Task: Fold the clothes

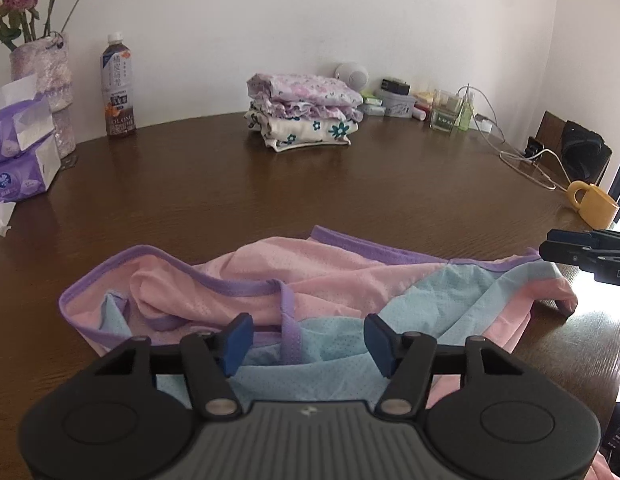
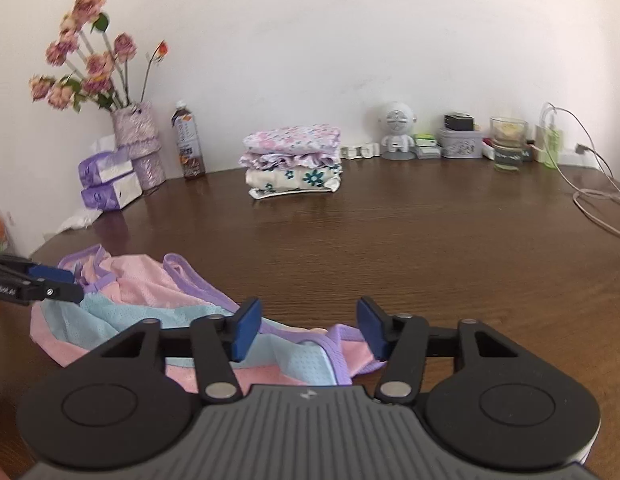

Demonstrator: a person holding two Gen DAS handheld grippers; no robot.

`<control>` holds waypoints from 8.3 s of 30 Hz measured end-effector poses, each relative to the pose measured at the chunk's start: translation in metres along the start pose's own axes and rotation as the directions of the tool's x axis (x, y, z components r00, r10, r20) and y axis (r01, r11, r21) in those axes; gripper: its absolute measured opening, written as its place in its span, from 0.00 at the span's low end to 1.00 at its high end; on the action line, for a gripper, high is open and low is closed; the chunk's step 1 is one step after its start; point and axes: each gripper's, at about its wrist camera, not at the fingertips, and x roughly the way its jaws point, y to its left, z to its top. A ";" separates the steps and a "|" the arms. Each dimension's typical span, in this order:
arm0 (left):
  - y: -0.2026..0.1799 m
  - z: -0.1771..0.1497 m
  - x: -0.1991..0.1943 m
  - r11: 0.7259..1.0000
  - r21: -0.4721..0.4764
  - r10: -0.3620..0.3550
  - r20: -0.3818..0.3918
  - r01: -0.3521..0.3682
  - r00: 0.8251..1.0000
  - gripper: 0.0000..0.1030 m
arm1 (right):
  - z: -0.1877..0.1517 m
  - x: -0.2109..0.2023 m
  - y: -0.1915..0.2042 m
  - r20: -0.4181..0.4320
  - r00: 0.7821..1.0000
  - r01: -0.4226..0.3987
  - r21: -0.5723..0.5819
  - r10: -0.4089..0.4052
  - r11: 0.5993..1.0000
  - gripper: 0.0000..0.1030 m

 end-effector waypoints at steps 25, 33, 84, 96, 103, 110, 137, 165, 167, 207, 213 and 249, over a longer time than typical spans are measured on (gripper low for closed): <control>0.029 -0.047 -0.054 0.975 -0.164 -0.141 0.063 0.149 0.988 0.09 | -0.017 -0.024 0.026 -0.138 0.969 -0.216 -0.090 0.203 0.972 0.32; 0.025 -0.056 -0.055 0.977 -0.168 -0.125 0.059 0.133 0.990 0.23 | 0.003 0.030 0.021 -0.196 0.955 -0.242 -0.083 0.223 0.967 0.33; 0.015 0.042 -0.101 0.988 0.082 0.093 0.348 -0.129 0.933 0.05 | 0.078 -0.009 0.065 0.191 0.974 -0.056 -0.316 0.121 0.947 0.01; 0.019 0.030 -0.071 0.996 0.077 0.019 0.246 -0.040 0.969 0.04 | 0.106 0.029 0.062 0.203 0.978 0.021 -0.316 0.046 0.949 0.01; 0.039 -0.004 -0.043 1.000 -0.015 0.016 0.134 -0.014 0.991 0.09 | 0.036 0.028 0.042 -0.002 1.000 -0.021 -0.277 0.022 0.960 0.02; 0.050 -0.011 -0.034 0.998 -0.057 0.034 0.111 -0.028 0.993 0.31 | -0.003 0.031 0.023 -0.107 0.994 -0.010 -0.185 -0.010 0.983 0.02; 0.033 -0.035 -0.016 0.984 -0.151 -0.065 0.205 0.097 0.977 0.86 | -0.034 0.020 0.056 -0.030 0.998 -0.048 0.055 0.050 0.997 1.00; 0.034 -0.041 -0.008 0.979 -0.174 -0.071 0.183 0.103 0.981 0.86 | -0.039 0.027 0.057 -0.069 0.997 -0.027 0.075 0.032 0.997 1.00; 0.034 -0.041 -0.008 0.979 -0.175 -0.070 0.182 0.102 0.981 0.86 | -0.039 0.027 0.057 -0.070 0.997 -0.025 0.072 0.030 0.997 1.00; 0.035 -0.045 -0.007 0.979 -0.186 -0.053 0.180 0.087 0.982 0.86 | -0.041 0.027 0.058 -0.069 0.998 -0.003 0.073 0.008 0.997 1.00; 0.035 -0.046 -0.006 0.979 -0.186 -0.051 0.179 0.084 0.983 0.86 | -0.041 0.027 0.058 -0.069 0.998 -0.002 0.073 0.007 0.997 1.00; 0.031 -0.024 -0.001 0.986 -0.150 -0.048 0.130 0.067 0.990 0.86 | -0.041 0.030 0.061 -0.081 0.997 0.011 0.054 -0.007 0.998 0.99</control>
